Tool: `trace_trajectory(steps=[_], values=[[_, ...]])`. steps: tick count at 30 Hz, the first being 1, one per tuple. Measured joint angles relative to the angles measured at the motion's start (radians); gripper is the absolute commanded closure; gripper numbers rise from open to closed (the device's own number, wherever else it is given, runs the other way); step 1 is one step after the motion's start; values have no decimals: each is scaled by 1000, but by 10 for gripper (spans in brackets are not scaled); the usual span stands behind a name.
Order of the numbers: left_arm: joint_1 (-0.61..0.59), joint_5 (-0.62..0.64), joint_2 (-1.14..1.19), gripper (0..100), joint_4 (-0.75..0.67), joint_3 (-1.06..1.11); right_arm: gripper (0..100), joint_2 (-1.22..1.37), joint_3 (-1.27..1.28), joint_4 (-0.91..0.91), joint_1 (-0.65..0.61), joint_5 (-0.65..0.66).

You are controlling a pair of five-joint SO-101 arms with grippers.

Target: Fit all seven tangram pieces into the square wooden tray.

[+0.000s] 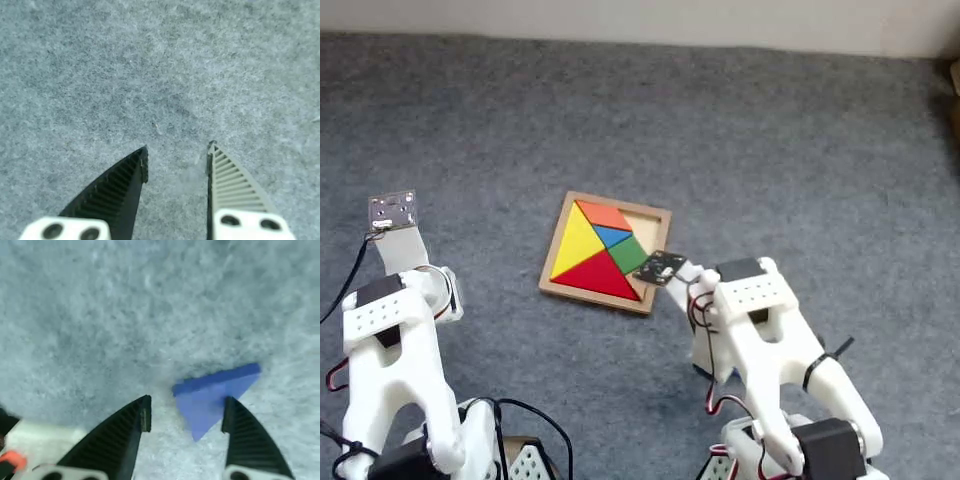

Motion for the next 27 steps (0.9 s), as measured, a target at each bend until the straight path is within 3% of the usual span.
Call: trace_trajectory(steps=[8,15,27], values=[[0,0,0,804,0,0,757,-21,109,-149,84,101],[0,0,0,804,0,0,839,-26,123,-193,110,104],[0,0,0,804,0,0,844,-26,150,-279,126,109]])
